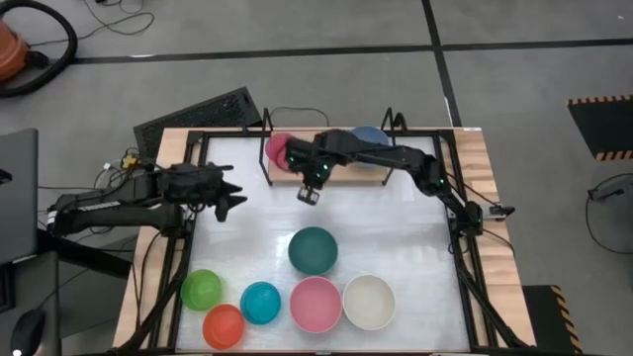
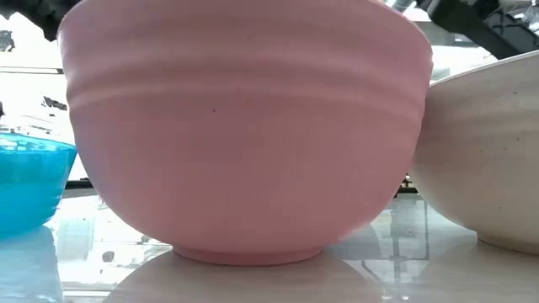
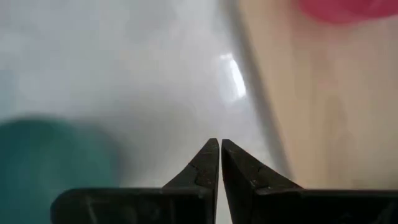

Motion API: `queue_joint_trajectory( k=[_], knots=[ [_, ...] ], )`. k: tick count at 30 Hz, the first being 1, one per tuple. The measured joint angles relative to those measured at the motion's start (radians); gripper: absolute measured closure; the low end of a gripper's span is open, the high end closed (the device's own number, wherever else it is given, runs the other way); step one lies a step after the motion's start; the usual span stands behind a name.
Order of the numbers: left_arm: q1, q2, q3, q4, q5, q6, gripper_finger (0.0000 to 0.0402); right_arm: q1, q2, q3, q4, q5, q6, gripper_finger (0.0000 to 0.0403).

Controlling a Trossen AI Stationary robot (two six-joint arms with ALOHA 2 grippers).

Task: Place and stack bowls onto a shelf
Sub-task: Stack the large green bowl on top of the large blue bowl on the shelf

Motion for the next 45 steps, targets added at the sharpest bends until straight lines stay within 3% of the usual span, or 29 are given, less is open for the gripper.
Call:
queue_joint_trajectory(
  k=[5,11,17,23,31,38,45],
  knots=[
    [0.000,0.000,0.000,-0.019,0.082,-0.005,0.0203,0.111,-0.010,0.000,-0.111,-0.026,0.027,0.0325],
    [0.000,0.000,0.000,-0.015,0.116,0.009,0.0203,0.214,0.002,-0.002,-0.214,-0.024,0.083,0.0245],
    [0.000,0.000,0.000,-0.004,0.110,0.038,0.0203,0.244,0.002,-0.002,-0.203,0.087,0.128,0.0186],
    [0.000,0.000,0.000,0.007,0.107,0.064,0.0203,0.205,0.002,-0.037,-0.186,0.113,0.135,0.0181],
    [0.000,0.000,0.000,0.004,0.066,0.070,0.0203,0.180,-0.062,-0.203,-0.152,0.090,0.131,0.0184],
    [0.000,0.000,0.000,-0.009,0.063,0.069,0.0203,0.152,-0.295,-0.503,0.106,0.090,0.211,0.0184],
    [0.000,0.000,0.000,0.007,0.005,0.071,0.0203,0.172,-0.469,-0.808,0.529,0.039,0.372,0.0184]
  ],
)
